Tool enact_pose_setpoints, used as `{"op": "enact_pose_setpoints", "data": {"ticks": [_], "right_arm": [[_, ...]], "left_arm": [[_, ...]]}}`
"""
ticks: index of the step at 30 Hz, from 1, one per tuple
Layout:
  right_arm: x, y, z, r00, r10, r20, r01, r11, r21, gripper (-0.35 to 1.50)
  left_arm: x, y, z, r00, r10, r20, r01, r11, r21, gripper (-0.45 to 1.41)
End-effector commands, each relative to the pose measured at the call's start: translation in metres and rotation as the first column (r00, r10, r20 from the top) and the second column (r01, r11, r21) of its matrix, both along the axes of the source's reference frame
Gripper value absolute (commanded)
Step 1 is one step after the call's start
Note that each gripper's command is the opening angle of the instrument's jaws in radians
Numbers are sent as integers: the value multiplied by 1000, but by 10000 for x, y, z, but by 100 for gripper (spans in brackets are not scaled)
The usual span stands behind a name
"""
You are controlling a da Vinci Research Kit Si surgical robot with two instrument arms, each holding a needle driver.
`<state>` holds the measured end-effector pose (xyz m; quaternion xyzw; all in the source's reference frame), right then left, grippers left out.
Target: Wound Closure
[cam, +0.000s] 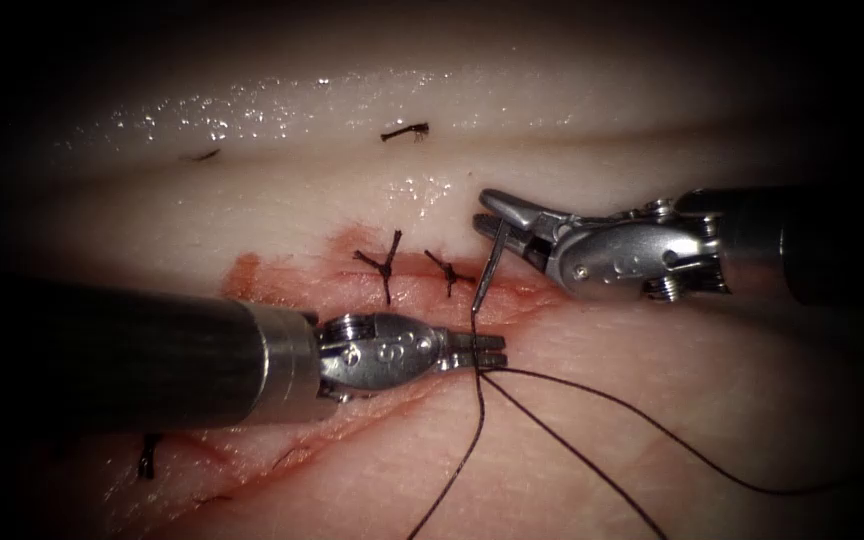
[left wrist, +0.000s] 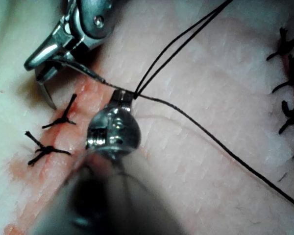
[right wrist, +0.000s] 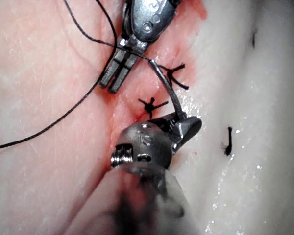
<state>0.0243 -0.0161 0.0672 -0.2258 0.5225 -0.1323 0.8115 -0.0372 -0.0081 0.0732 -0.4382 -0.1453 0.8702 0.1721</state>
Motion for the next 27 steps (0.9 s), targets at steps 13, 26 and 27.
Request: {"op": "enact_pose_setpoints", "data": {"ticks": [13,26,27], "right_arm": [[4,-58,67,1000,-27,13,25,989,149,-35],[-2,-85,93,996,-91,25,81,960,267,-35],[-2,-89,97,995,-96,26,85,956,282,-35]], "left_arm": [[14,6,10,1000,-14,-23,15,999,35,6],[26,8,18,999,-8,-46,10,999,51,4],[28,8,18,999,-6,-50,9,998,57,4]]}}
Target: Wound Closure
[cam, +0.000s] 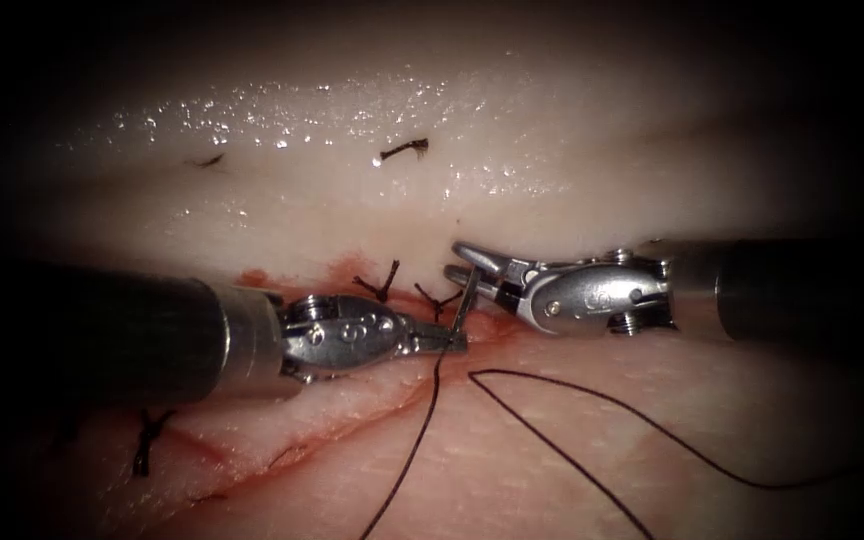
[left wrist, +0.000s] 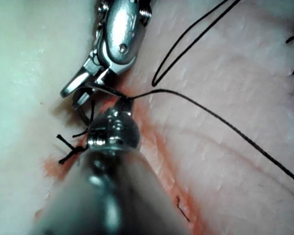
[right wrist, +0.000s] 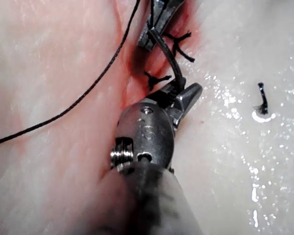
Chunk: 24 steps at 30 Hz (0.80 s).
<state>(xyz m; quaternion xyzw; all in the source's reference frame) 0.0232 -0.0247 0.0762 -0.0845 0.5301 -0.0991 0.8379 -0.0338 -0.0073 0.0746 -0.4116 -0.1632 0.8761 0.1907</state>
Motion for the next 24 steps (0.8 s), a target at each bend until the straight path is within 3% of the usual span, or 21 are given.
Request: {"op": "enact_pose_setpoints", "data": {"ticks": [1,13,24], "right_arm": [[8,-5,9,1000,-3,-1,3,1000,9,-35],[2,-5,-5,999,23,-31,-22,999,25,-35],[3,-27,6,1000,-3,8,2,997,78,-35]], "left_arm": [[-5,-1,5,1000,4,-3,-4,1000,3,4],[13,-15,33,992,75,-97,-71,997,43,1],[12,-21,40,989,90,-119,-85,995,48,1]]}}
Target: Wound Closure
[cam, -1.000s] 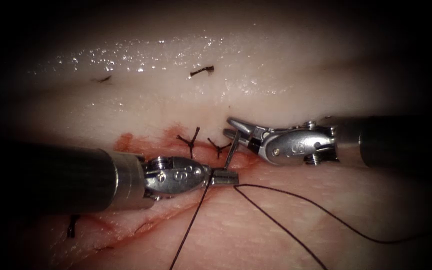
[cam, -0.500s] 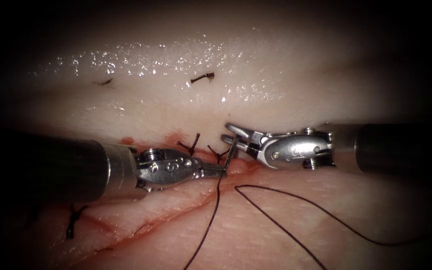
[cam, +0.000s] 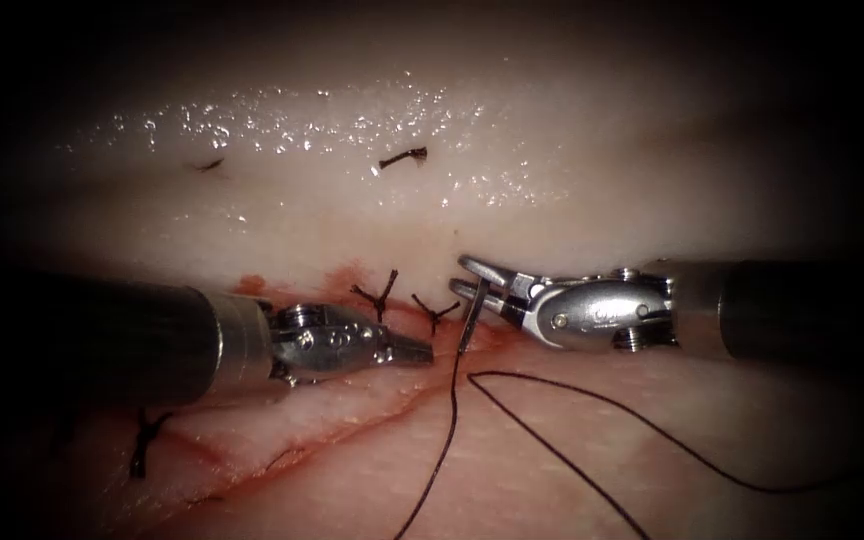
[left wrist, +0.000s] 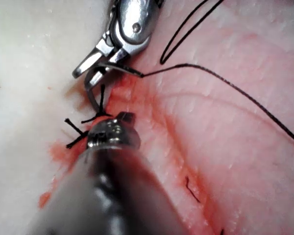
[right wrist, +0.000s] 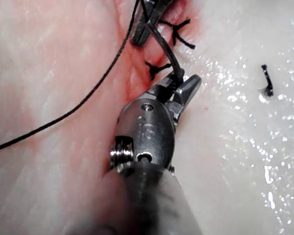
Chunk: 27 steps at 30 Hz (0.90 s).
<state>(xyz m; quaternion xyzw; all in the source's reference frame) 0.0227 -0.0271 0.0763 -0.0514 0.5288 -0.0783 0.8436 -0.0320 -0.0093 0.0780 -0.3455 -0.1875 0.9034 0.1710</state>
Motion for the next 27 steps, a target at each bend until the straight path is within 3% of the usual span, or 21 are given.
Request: {"op": "enact_pose_setpoints", "data": {"ticks": [1,15,27], "right_arm": [[9,-4,6,1000,-7,-3,7,1000,1,-35],[19,-37,20,994,-108,5,108,992,66,-35],[7,-42,24,993,-108,37,105,991,86,-35]], "left_arm": [[-5,-1,6,1000,1,1,-1,1000,0,1],[-4,-1,4,1000,4,1,-4,1000,3,1],[0,1,2,1000,8,4,-8,1000,5,1]]}}
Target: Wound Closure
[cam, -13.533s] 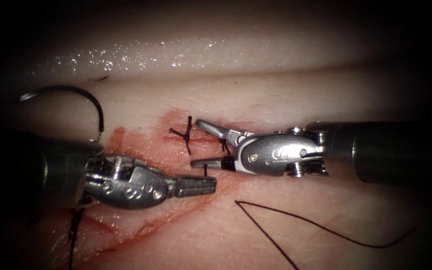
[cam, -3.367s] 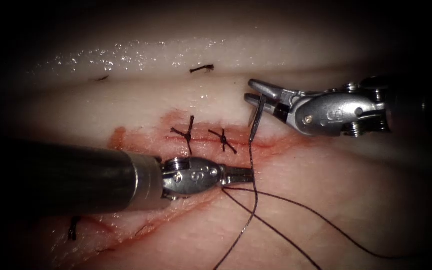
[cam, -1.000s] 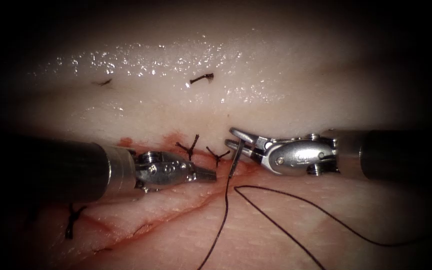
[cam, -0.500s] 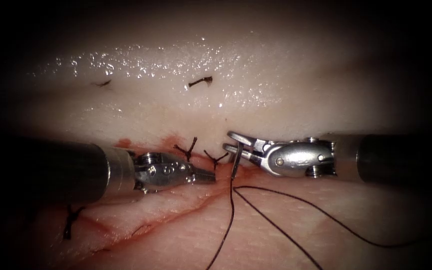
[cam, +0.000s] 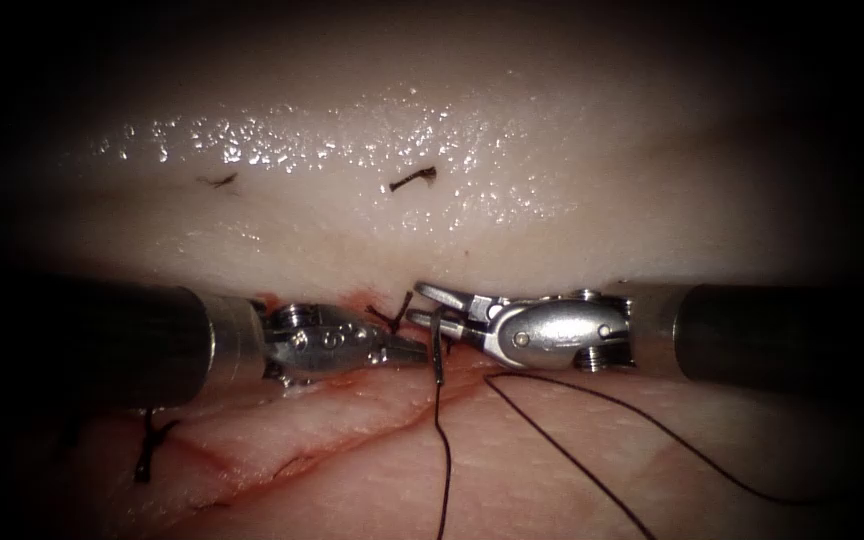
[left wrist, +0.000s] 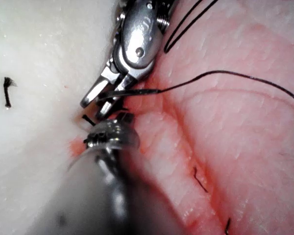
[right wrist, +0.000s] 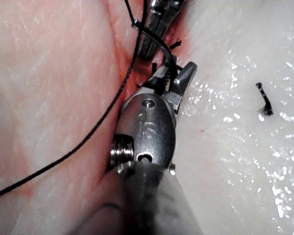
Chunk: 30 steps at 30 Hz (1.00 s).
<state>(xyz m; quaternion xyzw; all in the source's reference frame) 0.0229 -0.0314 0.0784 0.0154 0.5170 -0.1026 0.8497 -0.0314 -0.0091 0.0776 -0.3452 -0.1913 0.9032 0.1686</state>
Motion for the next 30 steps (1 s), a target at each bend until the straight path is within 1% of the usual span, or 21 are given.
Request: {"op": "enact_pose_setpoints", "data": {"ticks": [1,5,11,16,19,30], "right_arm": [[2,2,2,1000,13,2,-13,1000,-1,-35],[-17,13,-11,998,59,-4,-59,998,-18,-35],[-26,15,-15,997,74,-2,-74,997,-24,-35],[-25,15,-16,997,76,-1,-76,997,-23,-35],[-17,13,-15,996,84,-1,-84,996,-27,-35],[-8,13,-12,996,91,3,-91,995,-28,-35]], "left_arm": [[-6,-1,6,1000,1,2,-1,1000,0,1],[-6,-1,6,1000,3,0,-3,1000,0,1],[-6,-2,5,1000,2,-1,-2,1000,0,1],[-6,-2,5,1000,2,-1,-2,1000,1,1],[-7,-2,3,1000,1,-1,-1,1000,2,1],[-7,-2,3,1000,1,-1,-1,1000,3,1]]}}
